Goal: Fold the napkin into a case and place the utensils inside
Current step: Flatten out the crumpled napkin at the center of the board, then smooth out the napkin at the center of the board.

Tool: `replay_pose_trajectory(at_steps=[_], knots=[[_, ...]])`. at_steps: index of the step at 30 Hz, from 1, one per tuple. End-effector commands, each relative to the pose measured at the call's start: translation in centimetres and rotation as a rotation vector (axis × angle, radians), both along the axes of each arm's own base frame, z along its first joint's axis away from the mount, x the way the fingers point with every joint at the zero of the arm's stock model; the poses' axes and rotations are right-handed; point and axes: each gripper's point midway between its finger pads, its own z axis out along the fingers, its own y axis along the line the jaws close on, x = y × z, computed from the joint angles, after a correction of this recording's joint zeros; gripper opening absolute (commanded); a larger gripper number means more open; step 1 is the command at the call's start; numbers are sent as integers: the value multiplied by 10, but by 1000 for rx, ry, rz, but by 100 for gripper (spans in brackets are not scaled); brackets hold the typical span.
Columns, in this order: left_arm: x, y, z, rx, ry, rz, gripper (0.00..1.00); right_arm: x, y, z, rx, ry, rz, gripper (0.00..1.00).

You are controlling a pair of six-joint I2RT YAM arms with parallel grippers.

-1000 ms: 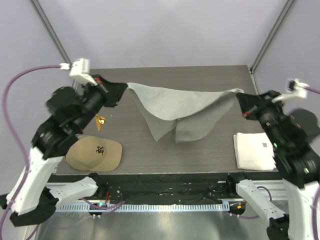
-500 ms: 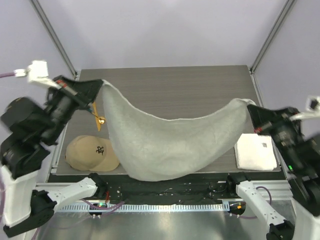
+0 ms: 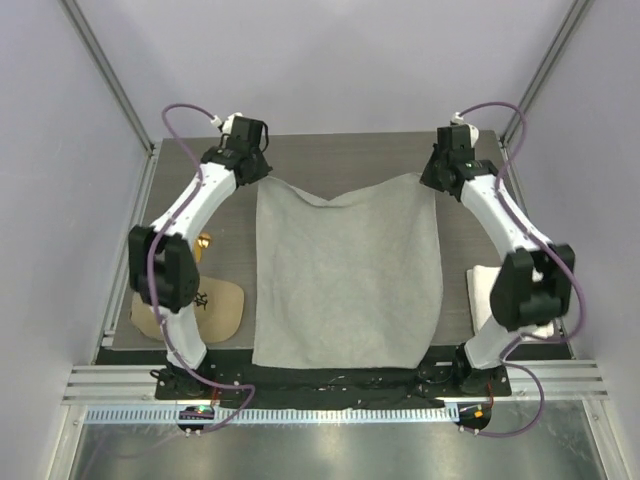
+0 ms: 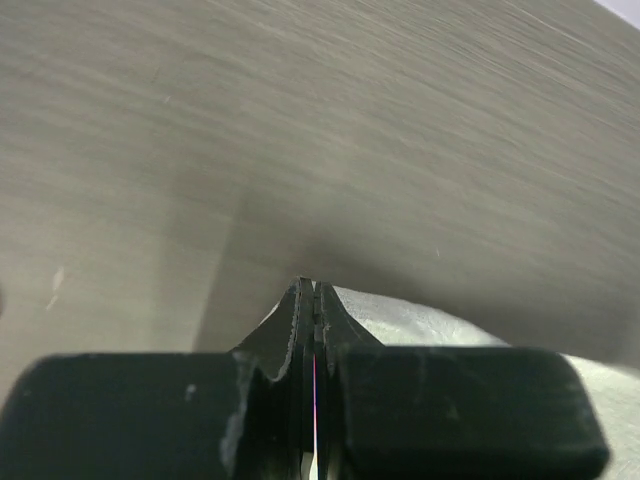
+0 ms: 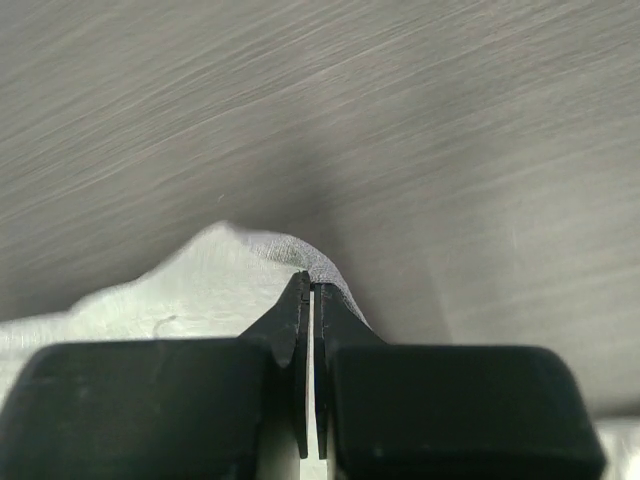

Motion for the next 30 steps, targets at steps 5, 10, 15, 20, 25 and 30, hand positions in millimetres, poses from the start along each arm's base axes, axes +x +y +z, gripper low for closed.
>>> replay_pose_trajectory(at_steps=[5, 10, 15, 20, 25, 30], knots=[[130, -27, -34, -131, -153, -42, 0, 141, -11, -34, 74, -121, 73, 1], [176, -22, -76, -140, -164, -25, 0, 187, -8, -79, 135, -107, 118, 1], [213, 0, -80, -198, -269, 7, 0, 225, -40, -92, 143, -146, 68, 23], [227, 31, -46, -88, -346, 50, 57, 238, -75, -98, 110, -74, -1, 66], [188, 28, 14, -13, -315, 63, 100, 161, -80, -65, 127, 70, -140, 75], [99, -29, 17, -132, -152, -34, 87, 48, -42, -71, 173, 184, -148, 75]])
